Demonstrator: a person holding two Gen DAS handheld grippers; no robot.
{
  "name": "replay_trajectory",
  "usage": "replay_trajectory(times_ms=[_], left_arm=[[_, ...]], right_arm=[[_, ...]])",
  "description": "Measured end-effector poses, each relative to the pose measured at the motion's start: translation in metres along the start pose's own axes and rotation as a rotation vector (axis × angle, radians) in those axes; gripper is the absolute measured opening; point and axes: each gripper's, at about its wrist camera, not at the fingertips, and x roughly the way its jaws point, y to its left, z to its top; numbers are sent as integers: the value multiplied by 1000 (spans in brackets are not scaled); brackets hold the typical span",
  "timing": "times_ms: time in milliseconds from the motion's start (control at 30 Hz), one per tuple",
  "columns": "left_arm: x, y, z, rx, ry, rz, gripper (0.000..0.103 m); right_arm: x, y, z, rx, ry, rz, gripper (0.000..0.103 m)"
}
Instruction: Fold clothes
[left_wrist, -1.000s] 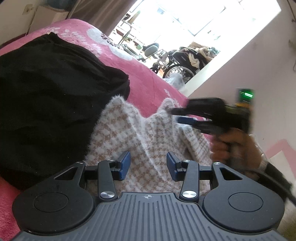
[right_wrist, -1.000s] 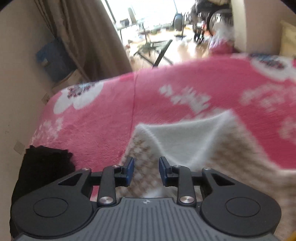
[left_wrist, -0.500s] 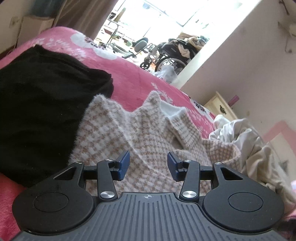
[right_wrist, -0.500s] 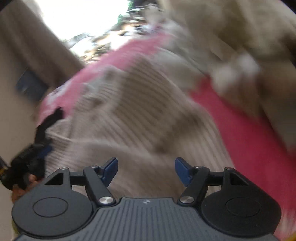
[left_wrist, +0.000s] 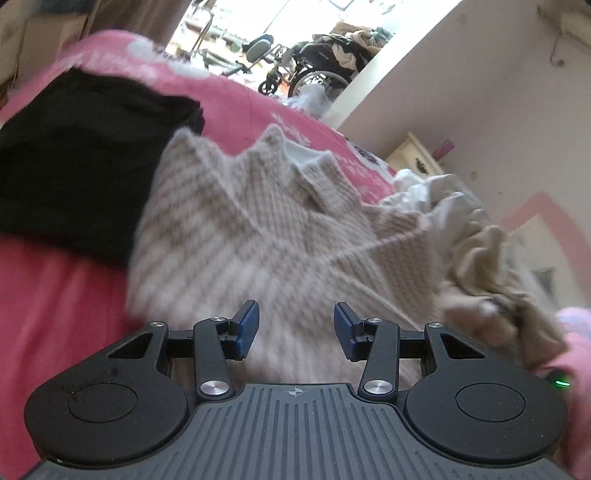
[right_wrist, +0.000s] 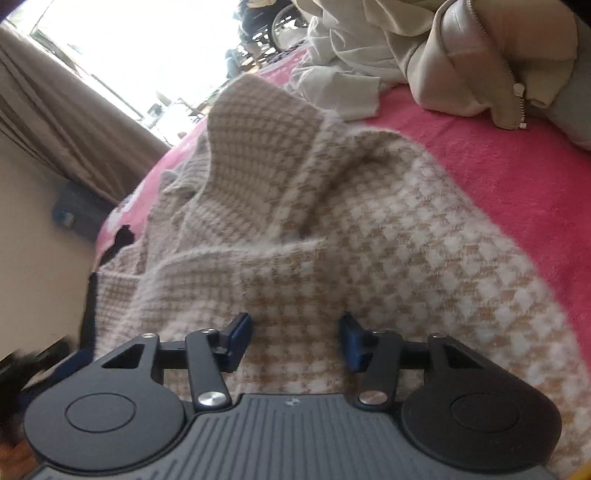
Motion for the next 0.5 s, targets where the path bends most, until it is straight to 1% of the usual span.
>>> replay_trajectory(times_ms=[33, 67, 100, 133, 167, 267, 367, 500], left_arm=[[-13, 0, -6, -1, 9, -4, 45], [-25, -1, -10, 2, 6, 8, 45], [-37, -2, -13, 5, 2, 20, 45], [-52, -2, -17, 12, -10, 31, 45], [-68, -1, -18, 16, -34, 42, 45], [-115, 3, -18, 34, -110, 79, 45], [-154, 6, -11, 53, -185, 148, 45], [-205, 15, -1, 46, -285, 243, 45]], right_arm=[[1, 0, -1, -3, -7, -6, 43], [0, -1, -2, 7, -8, -4, 25], [-4, -4, -2, 35, 1, 13, 11], [-9, -4, -3, 57, 1, 30, 11], [-16, 0, -4, 56, -17, 52, 10], [-53, 33, -14, -33, -95, 181, 10], [-88, 83, -28, -168, -146, 303, 10], [-118, 168, -52, -365, -167, 493, 10]])
